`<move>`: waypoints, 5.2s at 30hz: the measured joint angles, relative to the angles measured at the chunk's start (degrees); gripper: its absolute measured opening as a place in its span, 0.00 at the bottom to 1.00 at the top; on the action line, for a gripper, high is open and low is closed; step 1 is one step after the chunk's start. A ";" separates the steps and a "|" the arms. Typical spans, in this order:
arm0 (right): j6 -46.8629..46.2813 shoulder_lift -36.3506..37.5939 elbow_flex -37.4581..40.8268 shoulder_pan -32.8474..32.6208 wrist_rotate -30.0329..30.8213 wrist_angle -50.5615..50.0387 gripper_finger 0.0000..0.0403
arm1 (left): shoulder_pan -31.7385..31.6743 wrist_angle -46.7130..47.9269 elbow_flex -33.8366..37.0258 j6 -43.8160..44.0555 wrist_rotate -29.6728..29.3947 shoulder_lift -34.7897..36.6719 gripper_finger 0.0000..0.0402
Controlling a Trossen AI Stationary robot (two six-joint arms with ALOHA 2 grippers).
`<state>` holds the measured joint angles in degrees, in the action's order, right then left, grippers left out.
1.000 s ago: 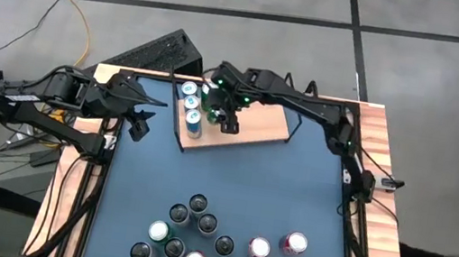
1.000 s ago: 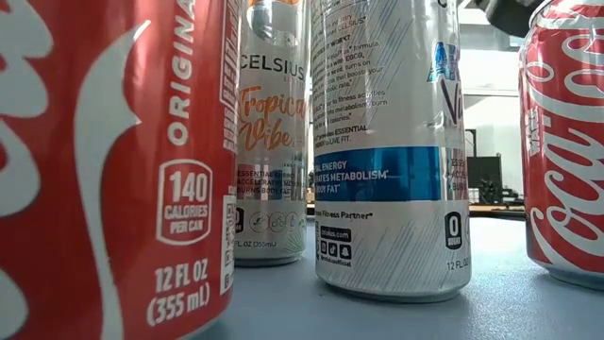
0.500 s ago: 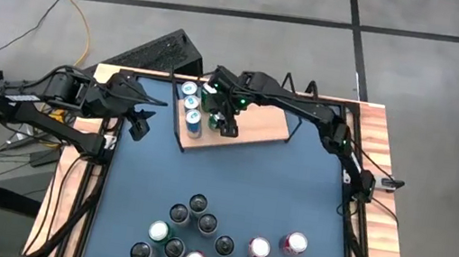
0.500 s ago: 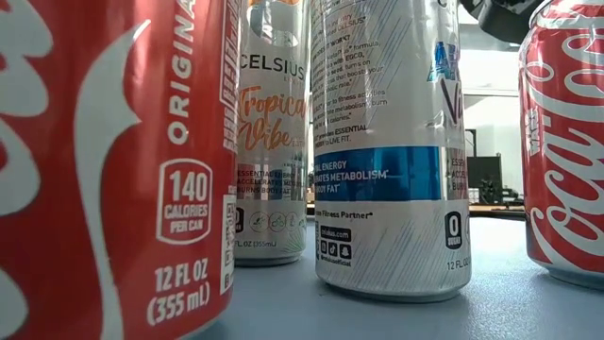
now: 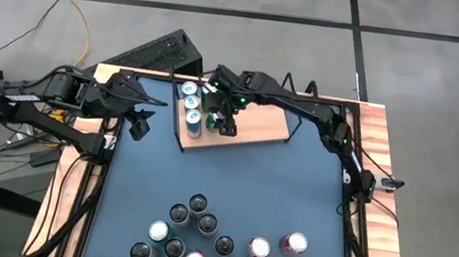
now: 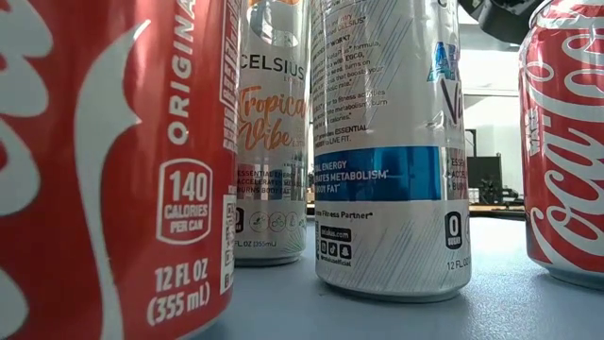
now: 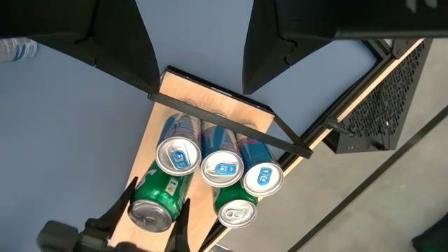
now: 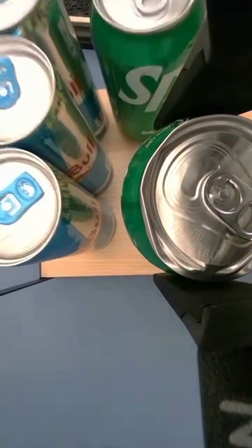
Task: Place canned beverage on shelf
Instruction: Put the top green soda can on the shelf aligned with the other green soda can
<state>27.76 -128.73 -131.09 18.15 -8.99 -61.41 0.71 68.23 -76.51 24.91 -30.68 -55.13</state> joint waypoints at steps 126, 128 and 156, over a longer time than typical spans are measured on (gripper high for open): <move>-27.15 25.73 67.10 -0.19 2.92 68.32 0.00 | 0.00 -2.72 0.00 -0.37 -6.96 0.00 0.48; -26.44 24.70 67.07 -0.75 2.93 70.38 0.00 | 0.00 -2.73 0.00 -0.39 -7.10 0.00 0.48; -25.61 24.61 67.08 0.95 4.05 73.43 0.00 | 0.00 -2.75 0.00 0.36 -8.72 0.00 0.48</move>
<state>2.15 -104.12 -64.01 19.11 -4.93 12.02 0.71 65.47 -76.51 25.27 -39.40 -55.13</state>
